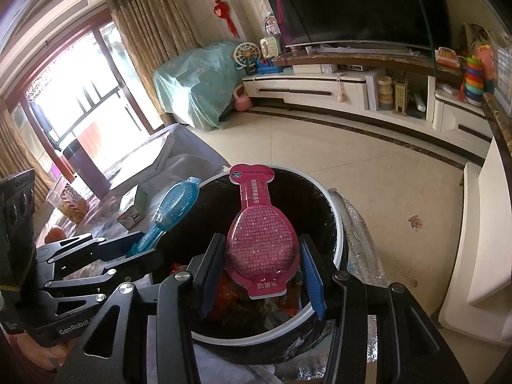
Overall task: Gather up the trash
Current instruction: 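Carry the blue brush and pink comb over the bin and lower them inside, then open both tools to drop the brush and comb into the bin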
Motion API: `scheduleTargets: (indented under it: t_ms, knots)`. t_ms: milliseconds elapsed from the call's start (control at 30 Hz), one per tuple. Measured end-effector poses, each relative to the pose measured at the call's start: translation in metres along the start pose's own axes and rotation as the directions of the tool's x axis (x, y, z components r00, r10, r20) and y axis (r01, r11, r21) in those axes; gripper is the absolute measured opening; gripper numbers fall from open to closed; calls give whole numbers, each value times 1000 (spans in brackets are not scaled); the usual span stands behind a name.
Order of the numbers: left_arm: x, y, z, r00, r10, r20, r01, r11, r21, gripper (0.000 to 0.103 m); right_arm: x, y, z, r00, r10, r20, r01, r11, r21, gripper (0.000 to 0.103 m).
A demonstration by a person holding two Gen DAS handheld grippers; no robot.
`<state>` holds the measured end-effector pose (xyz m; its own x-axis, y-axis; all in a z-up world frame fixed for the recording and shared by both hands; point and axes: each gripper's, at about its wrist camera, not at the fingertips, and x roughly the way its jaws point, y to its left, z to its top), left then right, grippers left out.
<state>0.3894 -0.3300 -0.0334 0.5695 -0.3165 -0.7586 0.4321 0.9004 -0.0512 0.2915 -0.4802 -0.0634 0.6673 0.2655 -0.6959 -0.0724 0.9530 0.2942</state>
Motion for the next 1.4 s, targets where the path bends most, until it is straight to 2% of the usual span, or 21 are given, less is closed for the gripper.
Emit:
scheduleTargets:
  t_ms: [1200,1300,1333,1400]
  knots:
    - [20,-2,10,999,16,-38,-16,1000,0,35,11,5,4,1000,6,-21,-5,1000,9,47]
    - [20,-1,11,999,11,-44,-12,1000,-5,37,12,7,6,1000,8,-17,-7,1000,13,49]
    - [20,0,11,999,13,-49,-14,1000,-9,45,12,7,6,1000,12,-14,-11,1000,19,49]
    - [16,3,13,999,18,-40,-19,1000,-19,53,9,5,7,1000,22,-7,-22,999,40,53]
